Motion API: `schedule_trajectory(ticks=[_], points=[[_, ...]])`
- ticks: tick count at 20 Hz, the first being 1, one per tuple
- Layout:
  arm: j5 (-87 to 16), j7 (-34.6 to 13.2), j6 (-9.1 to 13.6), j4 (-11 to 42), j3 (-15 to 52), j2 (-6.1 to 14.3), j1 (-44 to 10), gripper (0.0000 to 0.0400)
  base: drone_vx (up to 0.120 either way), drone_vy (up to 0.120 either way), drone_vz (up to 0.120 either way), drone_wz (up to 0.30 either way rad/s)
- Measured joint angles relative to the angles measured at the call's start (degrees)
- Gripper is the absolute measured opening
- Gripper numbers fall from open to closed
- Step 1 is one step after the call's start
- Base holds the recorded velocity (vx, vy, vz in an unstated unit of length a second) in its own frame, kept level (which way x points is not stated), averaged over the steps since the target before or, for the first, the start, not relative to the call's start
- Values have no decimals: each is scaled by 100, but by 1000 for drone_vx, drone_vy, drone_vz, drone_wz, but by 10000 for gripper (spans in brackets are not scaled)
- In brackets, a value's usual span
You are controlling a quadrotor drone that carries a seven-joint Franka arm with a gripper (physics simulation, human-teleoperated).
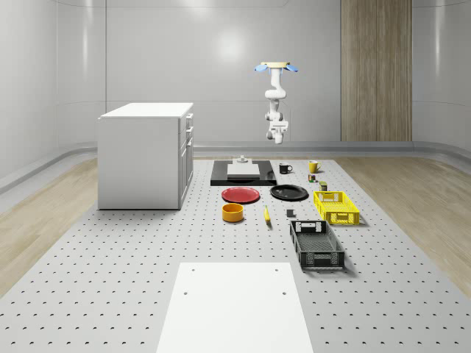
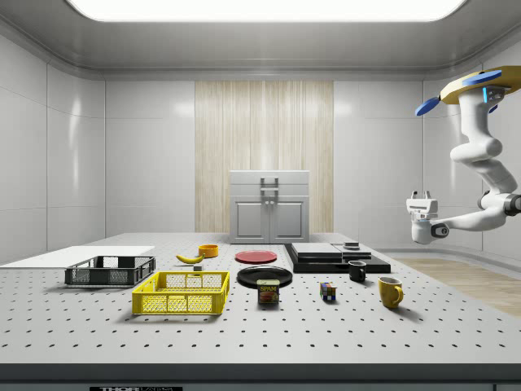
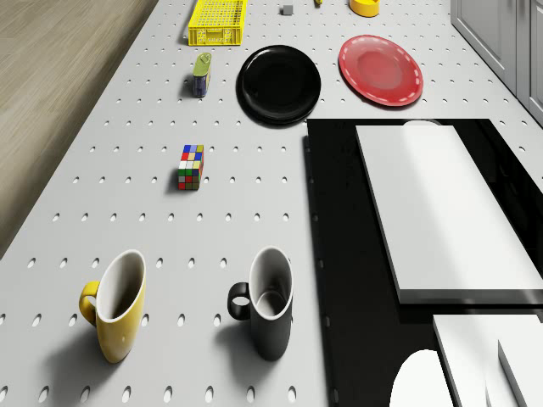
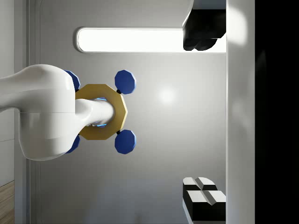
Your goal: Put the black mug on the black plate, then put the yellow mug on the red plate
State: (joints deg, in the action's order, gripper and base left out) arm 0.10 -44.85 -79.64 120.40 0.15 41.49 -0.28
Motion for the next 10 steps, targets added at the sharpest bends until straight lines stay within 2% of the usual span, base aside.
schedule_trajectory(ticks=[3, 4, 10], points=[[1, 1, 95, -175, 2, -67, -4, 400, 0, 0, 0, 0], [2, 2, 116, -215, 3, -82, -5, 400, 80, 0, 0, 0], [4, 4, 168, -332, 6, -120, -11, 400, 120, 0, 0, 0]])
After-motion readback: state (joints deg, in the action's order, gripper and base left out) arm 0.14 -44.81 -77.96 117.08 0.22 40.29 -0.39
